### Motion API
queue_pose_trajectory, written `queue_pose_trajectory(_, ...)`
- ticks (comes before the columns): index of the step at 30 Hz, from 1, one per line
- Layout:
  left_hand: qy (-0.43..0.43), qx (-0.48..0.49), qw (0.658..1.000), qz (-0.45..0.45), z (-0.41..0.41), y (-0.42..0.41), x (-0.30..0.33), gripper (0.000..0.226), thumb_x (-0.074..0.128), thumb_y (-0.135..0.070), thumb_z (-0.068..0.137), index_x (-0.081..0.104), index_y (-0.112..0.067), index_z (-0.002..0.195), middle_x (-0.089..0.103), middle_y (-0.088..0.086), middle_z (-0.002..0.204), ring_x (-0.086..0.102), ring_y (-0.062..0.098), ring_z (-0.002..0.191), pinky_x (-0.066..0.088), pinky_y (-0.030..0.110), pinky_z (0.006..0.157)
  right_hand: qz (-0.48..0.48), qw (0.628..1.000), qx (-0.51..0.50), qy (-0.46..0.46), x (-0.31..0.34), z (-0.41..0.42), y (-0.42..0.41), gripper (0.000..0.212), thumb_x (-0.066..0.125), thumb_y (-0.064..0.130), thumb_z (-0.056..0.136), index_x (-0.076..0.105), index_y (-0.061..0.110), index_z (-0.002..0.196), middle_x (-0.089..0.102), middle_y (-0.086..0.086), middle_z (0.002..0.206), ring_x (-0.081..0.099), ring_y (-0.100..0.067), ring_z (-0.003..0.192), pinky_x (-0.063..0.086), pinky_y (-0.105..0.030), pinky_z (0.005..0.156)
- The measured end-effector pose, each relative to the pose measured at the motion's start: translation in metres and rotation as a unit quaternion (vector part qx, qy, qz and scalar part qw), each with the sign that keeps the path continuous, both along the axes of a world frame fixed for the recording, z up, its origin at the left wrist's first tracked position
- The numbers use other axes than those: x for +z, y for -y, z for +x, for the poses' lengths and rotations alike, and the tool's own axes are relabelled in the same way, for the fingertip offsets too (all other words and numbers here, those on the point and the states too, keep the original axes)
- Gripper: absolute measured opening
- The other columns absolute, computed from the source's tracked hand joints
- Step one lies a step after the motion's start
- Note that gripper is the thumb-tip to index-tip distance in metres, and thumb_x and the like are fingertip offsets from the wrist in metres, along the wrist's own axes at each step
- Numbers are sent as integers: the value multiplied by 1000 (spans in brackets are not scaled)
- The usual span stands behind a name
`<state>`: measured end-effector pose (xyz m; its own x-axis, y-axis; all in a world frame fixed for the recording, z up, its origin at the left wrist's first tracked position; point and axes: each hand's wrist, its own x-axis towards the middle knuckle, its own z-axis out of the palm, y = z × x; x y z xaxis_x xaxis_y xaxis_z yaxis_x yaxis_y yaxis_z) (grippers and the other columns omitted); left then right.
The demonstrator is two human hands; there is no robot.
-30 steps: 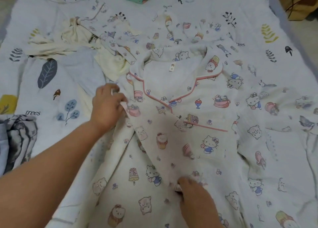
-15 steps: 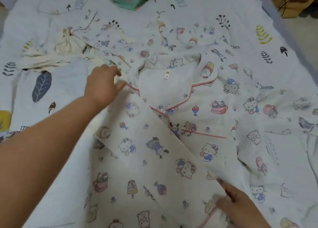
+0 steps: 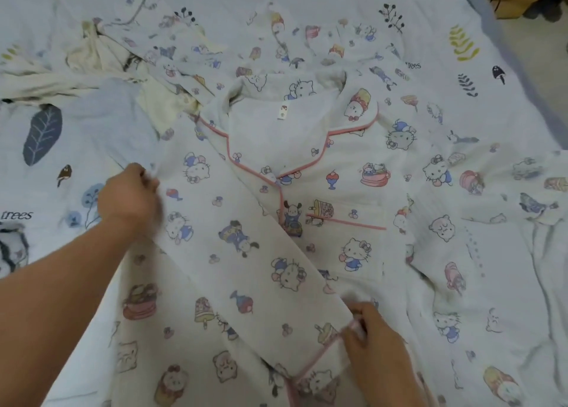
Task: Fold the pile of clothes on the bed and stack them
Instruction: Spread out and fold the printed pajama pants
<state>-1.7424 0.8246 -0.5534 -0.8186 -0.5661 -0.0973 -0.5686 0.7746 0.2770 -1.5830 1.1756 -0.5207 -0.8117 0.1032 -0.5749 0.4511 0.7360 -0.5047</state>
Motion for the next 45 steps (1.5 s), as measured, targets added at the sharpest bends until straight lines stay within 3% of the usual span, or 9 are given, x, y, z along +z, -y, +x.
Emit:
queue_pose_trajectory(6,-50,-191,979,-41,46,-63,5,63,42,-41,91,34,-3,140,31,27,145,32,43,132,25,57,105,188,945,160,-217,-13,10,37,61,57,34,65,50,11,122,61,-24,117,53,-36,108,53,-50,78)
queue_pose_trajectory(10,193,-409,891,-36,104,-95,-17,85,-23,-74,69,-22,-30,142,-21,6,155,-25,30,139,-10,54,113,218,922,285,-145,-35,29,37,58,40,45,70,68,21,115,60,-14,125,60,-33,112,31,-48,103)
queue_pose_trajectory(13,283,-425,855,-95,109,-94,-26,88,-42,-70,53,-38,-29,131,-37,5,146,-31,31,135,-10,54,112,222,913,305,-155,-39,30,28,59,69,52,60,71,23,111,62,-11,123,63,-28,109,23,-42,106)
queue_pose_trajectory(16,243,-394,883,-77,106,-109,-15,72,7,-61,90,-8,-22,149,-12,6,157,-4,29,145,0,54,114,165,925,285,-189,-27,22,22,52,88,39,48,75,18,95,70,-9,108,68,-24,98,55,-40,82)
queue_pose_trajectory(21,17,-429,903,31,116,-162,14,34,59,-13,76,65,-4,108,62,18,115,62,36,103,46,54,88,99,964,76,-233,3,-10,-31,24,62,8,83,65,11,107,59,-4,111,54,-22,107,42,-30,92)
queue_pose_trajectory(27,45,-447,885,121,122,-231,9,38,45,-16,90,51,-16,127,46,2,134,44,20,120,30,29,100,209,958,-188,-56,5,-41,-128,58,58,17,85,36,7,138,40,-21,135,36,-36,123,32,-45,99)
queue_pose_trajectory(32,80,-435,888,122,127,-262,2,38,39,-21,92,45,-20,130,41,-2,134,41,16,119,31,26,100,240,959,-110,105,-1,-38,-150,7,54,14,73,51,9,69,61,-14,98,54,-26,84,48,-34,75)
queue_pose_trajectory(41,72,-343,882,314,118,-266,52,27,46,-19,94,57,-23,119,53,-7,124,50,9,113,37,24,100,215,964,-57,-142,87,-37,-123,37,60,9,76,28,17,60,39,-2,52,34,-17,47,22,-27,44)
queue_pose_trajectory(45,93,-207,779,584,99,-263,107,23,43,-35,95,63,-26,99,68,-6,99,65,12,90,54,31,79,205,960,70,-178,145,-40,-71,21,55,20,81,37,24,71,44,5,59,41,-15,53,28,-29,47)
